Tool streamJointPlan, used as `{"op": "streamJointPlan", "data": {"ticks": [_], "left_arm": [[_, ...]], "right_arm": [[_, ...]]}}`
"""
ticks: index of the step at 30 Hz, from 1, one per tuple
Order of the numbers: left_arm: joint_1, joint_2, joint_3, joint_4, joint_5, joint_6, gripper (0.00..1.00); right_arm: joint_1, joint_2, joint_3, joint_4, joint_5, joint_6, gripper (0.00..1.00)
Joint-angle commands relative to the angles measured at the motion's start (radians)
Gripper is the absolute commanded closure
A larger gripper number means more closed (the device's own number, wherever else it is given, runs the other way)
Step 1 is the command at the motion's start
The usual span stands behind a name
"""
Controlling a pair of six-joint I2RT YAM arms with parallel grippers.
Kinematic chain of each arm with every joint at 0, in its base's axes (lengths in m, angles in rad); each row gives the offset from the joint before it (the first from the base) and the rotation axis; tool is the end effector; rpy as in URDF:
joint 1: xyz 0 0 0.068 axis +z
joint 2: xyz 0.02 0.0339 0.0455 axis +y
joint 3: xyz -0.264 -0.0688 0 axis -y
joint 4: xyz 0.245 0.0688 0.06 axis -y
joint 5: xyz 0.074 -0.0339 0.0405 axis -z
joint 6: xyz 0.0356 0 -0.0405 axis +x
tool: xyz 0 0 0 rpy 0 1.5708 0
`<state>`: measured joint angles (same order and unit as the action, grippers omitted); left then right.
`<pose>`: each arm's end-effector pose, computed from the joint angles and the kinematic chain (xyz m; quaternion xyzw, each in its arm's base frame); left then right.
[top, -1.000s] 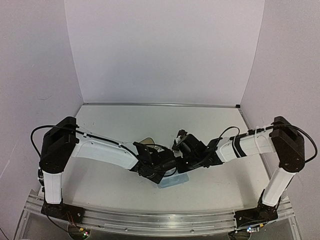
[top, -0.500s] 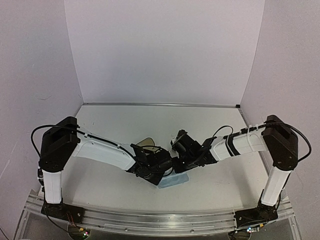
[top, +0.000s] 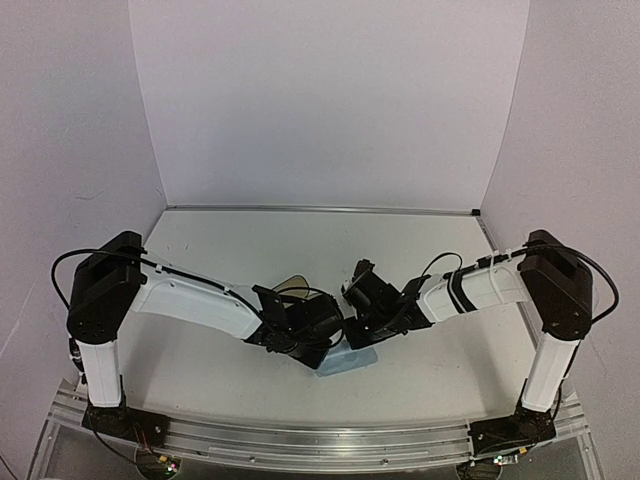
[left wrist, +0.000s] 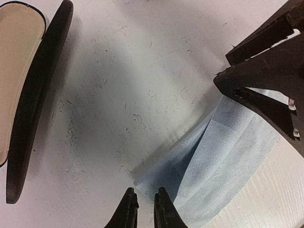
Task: Organize the sunglasses
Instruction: Fold the glasses cleaning cloth at the center of the board.
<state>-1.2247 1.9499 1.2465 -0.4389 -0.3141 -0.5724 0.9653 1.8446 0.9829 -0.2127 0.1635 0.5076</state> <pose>0.1420 -0.3614 0.1479 0.2777 0.9249 -0.0691 0.2503 0.2031 0.2832 0.1248 -0.1996 0.9455 0.1058 0.2346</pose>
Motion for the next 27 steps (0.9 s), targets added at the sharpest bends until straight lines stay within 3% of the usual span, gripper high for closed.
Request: {"op": "streamJointPlan", "data": {"ticks": [1, 27], "left_arm": [[0.001, -0.05, -0.01, 0.036, 0.02, 0.019, 0.87], [-0.011, -0.038, -0.009, 0.065, 0.08, 0.029, 0.87]], "right_arm": [[0.003, -0.008, 0.018, 0.02, -0.005, -0.004, 0.77], [0.003, -0.072, -0.018, 0.019, 0.037, 0.012, 0.77]]}}
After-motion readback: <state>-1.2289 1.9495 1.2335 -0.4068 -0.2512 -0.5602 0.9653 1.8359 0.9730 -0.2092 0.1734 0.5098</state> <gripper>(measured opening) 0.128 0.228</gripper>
